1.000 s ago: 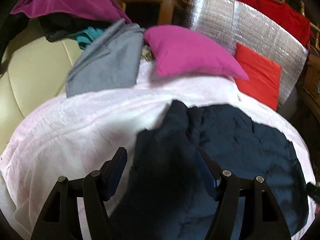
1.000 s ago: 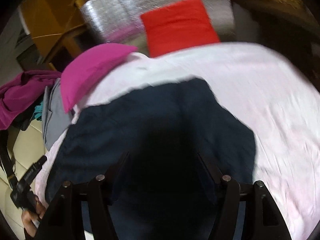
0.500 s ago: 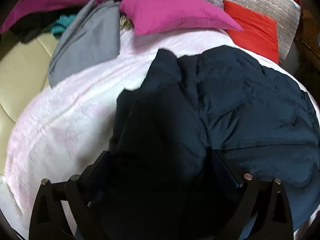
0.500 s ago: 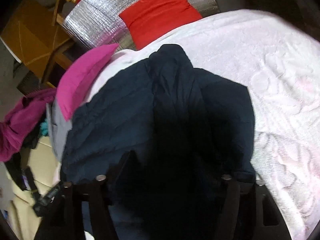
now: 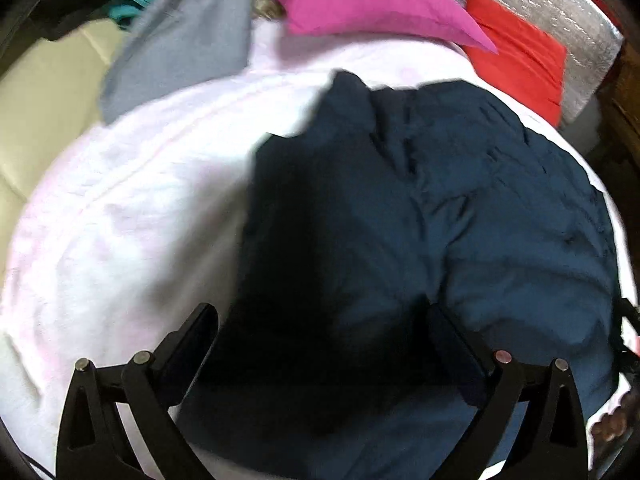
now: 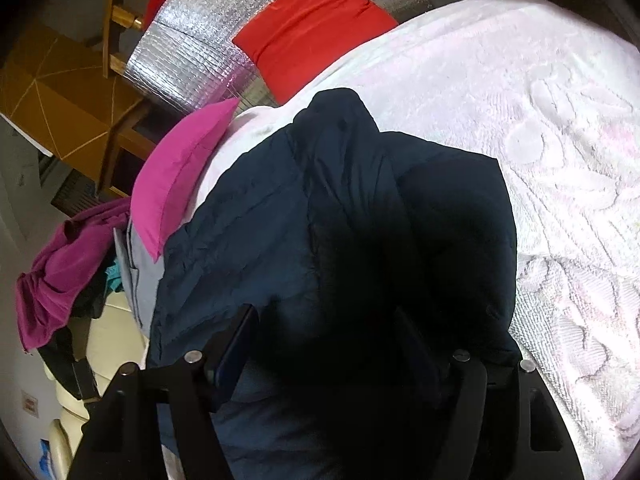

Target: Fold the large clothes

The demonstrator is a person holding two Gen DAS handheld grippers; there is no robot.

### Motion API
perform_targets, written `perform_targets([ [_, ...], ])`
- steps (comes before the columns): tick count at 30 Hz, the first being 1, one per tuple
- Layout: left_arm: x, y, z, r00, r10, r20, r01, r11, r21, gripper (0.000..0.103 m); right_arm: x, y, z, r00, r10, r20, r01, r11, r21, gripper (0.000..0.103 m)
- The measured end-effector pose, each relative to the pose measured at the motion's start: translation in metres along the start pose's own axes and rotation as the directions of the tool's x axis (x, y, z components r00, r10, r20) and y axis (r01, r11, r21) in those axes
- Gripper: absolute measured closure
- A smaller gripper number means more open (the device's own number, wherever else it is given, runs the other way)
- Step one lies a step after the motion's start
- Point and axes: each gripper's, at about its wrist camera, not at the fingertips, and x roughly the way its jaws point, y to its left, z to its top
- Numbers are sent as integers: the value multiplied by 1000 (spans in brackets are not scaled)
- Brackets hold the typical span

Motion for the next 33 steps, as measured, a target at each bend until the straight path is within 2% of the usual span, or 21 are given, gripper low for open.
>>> perform_targets([
  [2, -16, 0, -9, 993, 102, 55, -104, 994, 38, 0, -5, -3, -1, 1000, 11, -4, -11, 1000, 7, 36],
  [3, -20, 0, -10, 991, 117, 60, -120, 991, 52, 0, -10, -4, -1, 1000, 16, -10, -16, 1000, 13, 39],
  [7, -37, 11, -29, 990, 124, 72, -128, 990, 59, 0, -41, -9, -10, 999, 39, -4, -39, 999, 3, 40],
  [11, -41, 26, -34, 998, 60, 32, -61, 998, 31, 0, -67, -21, -16, 998, 54, 23, -55, 998, 25, 40],
  [15, -36, 24, -35, 1000, 10, 14, -10, 1000, -20, 0, -75, -29, -25, 1000, 10, 17, -11, 998, 57, 39],
  [17, -23, 17, -33, 1000, 9, -6, -9, 1000, 5, 0, -68, -36, -25, 1000, -25, -14, 27, 996, 85, 38],
  [19, -16, 13, -33, 1000, 16, -7, -15, 1000, 26, 0, -57, -39, -22, 998, -19, -55, 25, 994, 105, 38],
  [22, -7, 13, -32, 1000, -29, 5, 29, 999, 14, 0, -42, -36, -22, 995, -24, -102, 32, 996, 81, 36],
  [24, 2, 28, -37, 993, -118, -25, 116, 992, -57, 0, -39, -33, -23, 995, -18, -101, 24, 998, 65, 30],
  [25, 11, 42, -40, 978, -204, -49, 194, 969, -152, 0, -39, -32, -25, 995, -22, -96, 28, 998, 58, 30],
  [26, 16, 52, -42, 966, -253, -56, 236, 948, -212, 0, -39, -32, -26, 995, -23, -94, 29, 998, 55, 30],
  [27, 17, 56, -42, 962, -267, -54, 249, 941, -228, 0, -38, -31, -27, 995, -25, -92, 30, 998, 52, 30],
  [30, 16, 53, -39, 964, -260, -56, 247, 953, -175, 0, -37, -28, -28, 995, -53, -85, 55, 998, 20, 33],
  [33, 12, 56, -36, 959, -274, -67, 259, 949, -179, 0, -35, -25, -29, 993, -87, -79, 87, 996, -8, 35],
])
